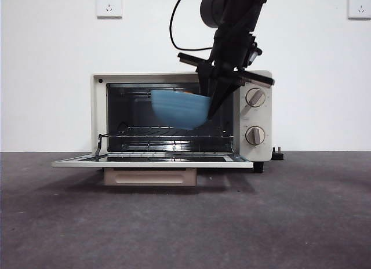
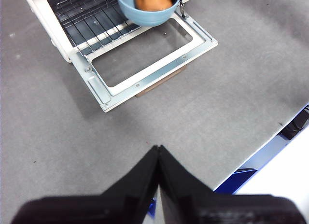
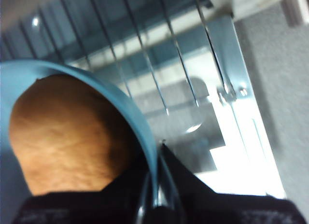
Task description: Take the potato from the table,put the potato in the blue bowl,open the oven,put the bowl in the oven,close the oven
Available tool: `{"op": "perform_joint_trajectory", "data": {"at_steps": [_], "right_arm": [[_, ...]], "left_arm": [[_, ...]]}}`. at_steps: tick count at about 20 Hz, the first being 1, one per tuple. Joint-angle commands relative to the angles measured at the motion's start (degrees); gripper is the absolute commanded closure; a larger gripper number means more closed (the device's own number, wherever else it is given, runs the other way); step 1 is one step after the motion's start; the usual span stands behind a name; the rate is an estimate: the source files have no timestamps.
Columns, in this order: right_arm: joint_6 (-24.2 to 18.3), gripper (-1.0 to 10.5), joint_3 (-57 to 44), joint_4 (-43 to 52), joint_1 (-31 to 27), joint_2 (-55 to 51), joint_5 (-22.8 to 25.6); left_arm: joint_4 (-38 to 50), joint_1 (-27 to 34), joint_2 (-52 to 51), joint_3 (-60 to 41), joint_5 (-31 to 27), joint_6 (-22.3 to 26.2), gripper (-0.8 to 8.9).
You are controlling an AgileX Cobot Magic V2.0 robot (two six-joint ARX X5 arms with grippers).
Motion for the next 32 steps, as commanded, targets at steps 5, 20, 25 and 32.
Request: {"op": "perform_joint_trajectory", "data": {"at_steps": [5, 20, 25, 32], "right_arm": [[6.62, 9.6, 0.68, 1.97, -0.07, 1.53, 3.37], [10.14, 9.6, 0.68, 5.75, -0.09, 2.34, 6.23], [10.12, 9.4, 0.68, 6.95, -0.09, 2.54, 6.32], [10.10, 7.9, 0.68, 7.61, -0.04, 2.69, 6.93]], "left_arm": [[0.26, -0.17, -2.21, -0.20, 0.04, 0.61, 8.19], [0.26, -0.20, -4.59, -0.20, 0.04, 0.61, 8.19], [0.26, -0.20, -5.09, -0.20, 0.04, 0.66, 8.19], [0.26, -0.20, -5.09, -0.20, 0.02, 0.68, 8.19]]}}
